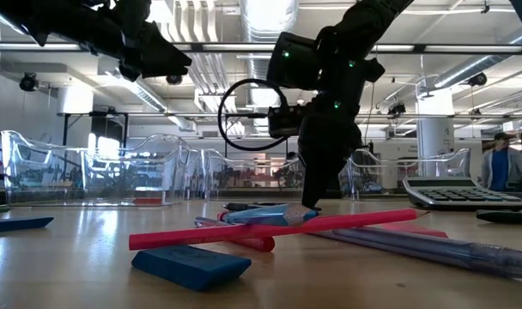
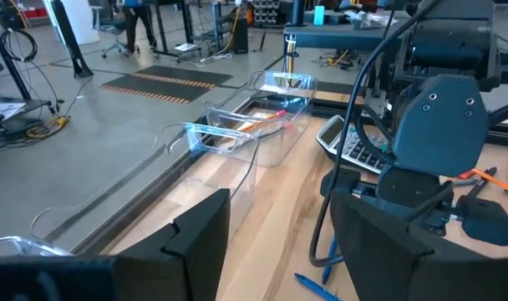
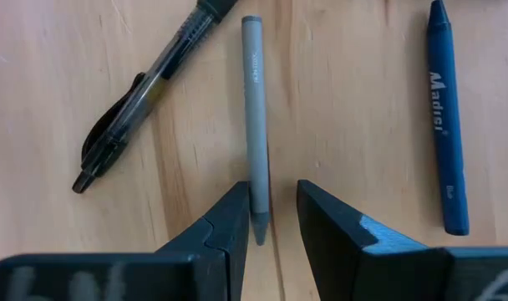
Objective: Sort crayons/erasers/pens/pencils in bins
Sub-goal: Put the gray crayon into the top center transparent bin
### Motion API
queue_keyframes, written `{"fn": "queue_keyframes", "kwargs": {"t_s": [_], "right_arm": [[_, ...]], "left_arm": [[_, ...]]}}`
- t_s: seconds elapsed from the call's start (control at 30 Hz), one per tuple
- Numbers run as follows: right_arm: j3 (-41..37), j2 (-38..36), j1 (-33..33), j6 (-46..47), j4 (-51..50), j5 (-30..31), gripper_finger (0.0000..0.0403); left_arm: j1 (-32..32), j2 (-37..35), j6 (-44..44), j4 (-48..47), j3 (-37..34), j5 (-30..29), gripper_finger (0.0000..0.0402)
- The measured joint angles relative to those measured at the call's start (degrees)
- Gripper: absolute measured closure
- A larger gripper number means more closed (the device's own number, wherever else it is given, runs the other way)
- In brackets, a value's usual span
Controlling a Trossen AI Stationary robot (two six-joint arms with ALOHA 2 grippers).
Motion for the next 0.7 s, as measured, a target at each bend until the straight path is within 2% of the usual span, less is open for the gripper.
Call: {"fn": "queue_keyframes", "kwargs": {"t_s": [0.37,0.57,0.7], "right_arm": [[0.02,0.81,1.63,-0.55,-0.67,1.22,0.0307],[0.06,1.24,3.40,-0.51,-1.28,5.89,0.0307],[0.04,1.31,3.50,-0.44,-1.78,6.23,0.0307]], "left_arm": [[0.00,0.00,-0.01,-0.04,0.00,0.00,0.0207],[0.00,0.00,-0.11,-0.04,0.02,0.00,0.0207],[0.00,0.00,-0.21,-0.04,0.04,0.00,0.0207]]}}
